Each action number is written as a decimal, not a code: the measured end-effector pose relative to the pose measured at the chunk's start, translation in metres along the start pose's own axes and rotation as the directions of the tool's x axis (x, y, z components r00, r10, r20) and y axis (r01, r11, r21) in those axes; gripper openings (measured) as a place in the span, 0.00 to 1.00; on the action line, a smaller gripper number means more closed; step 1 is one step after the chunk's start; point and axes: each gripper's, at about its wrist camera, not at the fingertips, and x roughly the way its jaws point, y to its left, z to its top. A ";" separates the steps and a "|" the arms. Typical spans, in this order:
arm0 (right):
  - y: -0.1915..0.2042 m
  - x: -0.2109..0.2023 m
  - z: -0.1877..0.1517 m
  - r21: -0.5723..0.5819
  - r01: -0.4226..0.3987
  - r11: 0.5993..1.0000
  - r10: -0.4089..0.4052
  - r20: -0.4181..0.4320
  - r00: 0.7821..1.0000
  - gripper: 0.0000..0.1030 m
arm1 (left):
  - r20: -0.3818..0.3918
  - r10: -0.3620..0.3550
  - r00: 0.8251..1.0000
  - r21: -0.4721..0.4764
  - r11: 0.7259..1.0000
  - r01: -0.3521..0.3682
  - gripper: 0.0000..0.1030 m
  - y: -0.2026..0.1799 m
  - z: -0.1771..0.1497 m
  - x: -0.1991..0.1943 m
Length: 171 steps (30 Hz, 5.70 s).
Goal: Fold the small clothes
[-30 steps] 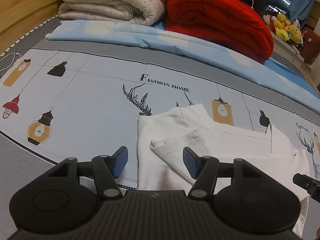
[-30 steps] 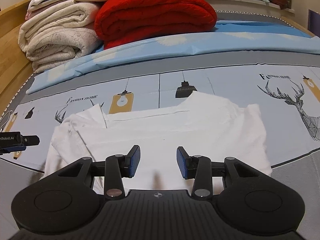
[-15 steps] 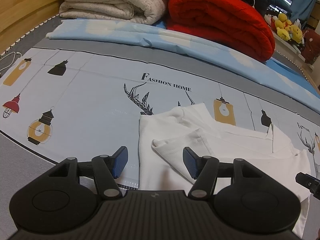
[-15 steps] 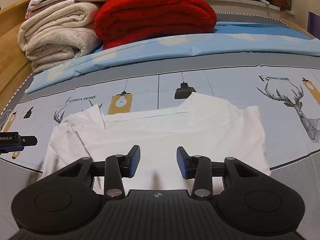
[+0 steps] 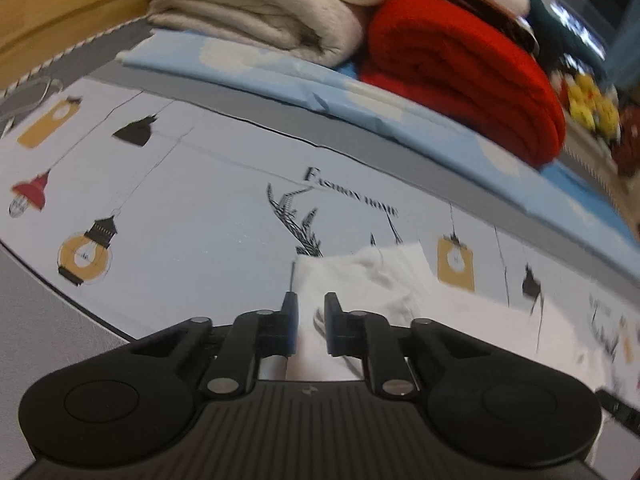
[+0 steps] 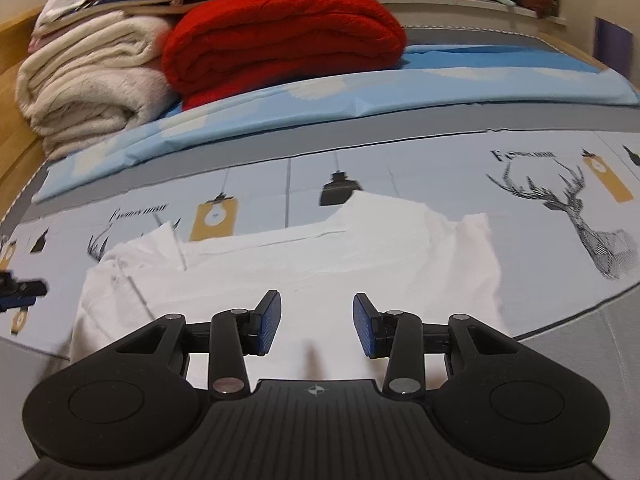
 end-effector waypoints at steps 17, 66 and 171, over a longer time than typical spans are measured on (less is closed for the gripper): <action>-0.059 0.031 -0.007 0.339 0.039 0.940 0.028 -0.190 0.981 0.17 | -0.168 -0.170 0.971 -0.141 0.979 0.147 0.67 -0.037 -0.018 0.060; -0.030 0.008 -0.048 0.401 0.047 0.915 0.062 -0.255 0.965 0.28 | -0.102 -0.031 0.994 -0.215 0.977 0.009 0.07 -0.007 -0.045 -0.011; -0.113 -0.003 -0.004 0.615 0.076 0.785 -0.096 -0.002 0.995 0.25 | -0.216 -0.110 0.970 -0.290 0.956 0.043 0.16 0.003 -0.046 0.020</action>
